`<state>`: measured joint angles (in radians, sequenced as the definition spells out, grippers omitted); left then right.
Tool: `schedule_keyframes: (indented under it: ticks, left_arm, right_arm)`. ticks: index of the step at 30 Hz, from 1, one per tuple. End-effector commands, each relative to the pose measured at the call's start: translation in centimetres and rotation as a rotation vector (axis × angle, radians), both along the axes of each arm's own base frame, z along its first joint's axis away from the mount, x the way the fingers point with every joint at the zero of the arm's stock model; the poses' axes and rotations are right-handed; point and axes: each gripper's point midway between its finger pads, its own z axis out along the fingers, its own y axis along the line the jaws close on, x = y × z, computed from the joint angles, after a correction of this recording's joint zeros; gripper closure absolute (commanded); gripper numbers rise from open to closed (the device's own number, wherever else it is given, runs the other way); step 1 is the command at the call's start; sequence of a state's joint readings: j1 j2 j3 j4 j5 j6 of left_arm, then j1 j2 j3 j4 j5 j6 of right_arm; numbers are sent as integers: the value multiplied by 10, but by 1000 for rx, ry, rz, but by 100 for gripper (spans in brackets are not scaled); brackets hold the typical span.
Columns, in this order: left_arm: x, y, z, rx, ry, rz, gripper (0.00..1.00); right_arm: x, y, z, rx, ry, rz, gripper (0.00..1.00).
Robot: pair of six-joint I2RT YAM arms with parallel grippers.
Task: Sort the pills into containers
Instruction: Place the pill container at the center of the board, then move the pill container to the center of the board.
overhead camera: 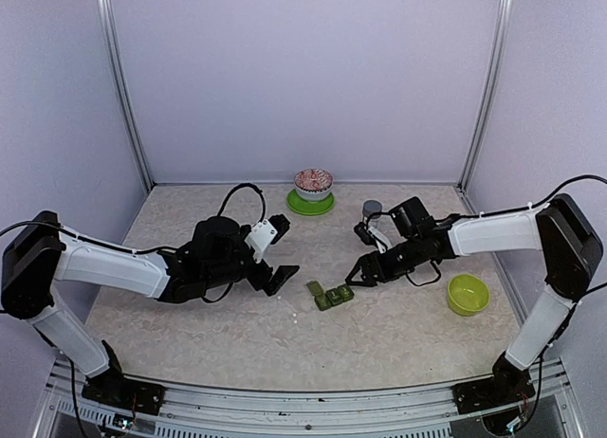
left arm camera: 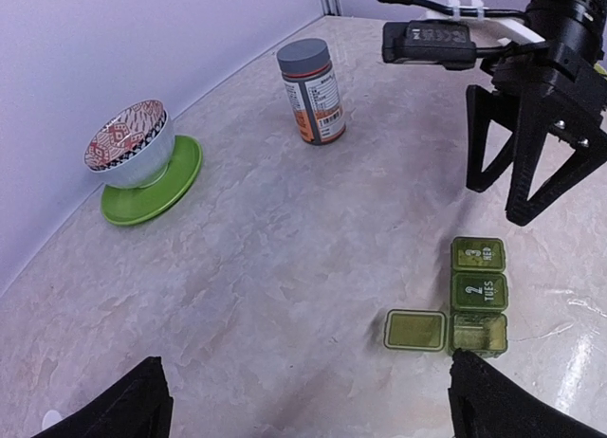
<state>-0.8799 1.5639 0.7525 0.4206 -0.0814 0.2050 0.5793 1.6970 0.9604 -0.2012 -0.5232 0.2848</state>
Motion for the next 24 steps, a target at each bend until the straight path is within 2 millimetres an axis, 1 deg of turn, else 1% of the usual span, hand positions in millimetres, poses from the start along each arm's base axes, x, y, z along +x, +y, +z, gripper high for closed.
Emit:
schedule_keyframes:
  ticks: [1, 4, 7, 15, 20, 24]
  left_arm:
    - [11, 8, 16, -58, -16, 59, 1]
    - [15, 13, 16, -71, -10, 82, 1]
    - [17, 16, 17, -77, -8, 94, 1]
    - [21, 24, 18, -80, -14, 124, 1]
    - [22, 26, 20, -83, -18, 132, 1]
    - [22, 27, 19, -85, -18, 136, 1]
  right_arm:
    - [-20, -7, -3, -16, 23, 3, 33]
    - [-32, -3, -10, -24, 32, 19, 33]
    - [-38, 4, -16, -19, 41, 32, 33]
    - [-36, 15, -33, -10, 69, 31, 35]
    - [-34, 18, -42, -12, 82, 31, 35]
    - [-33, 24, -44, 2, 88, 37, 35]
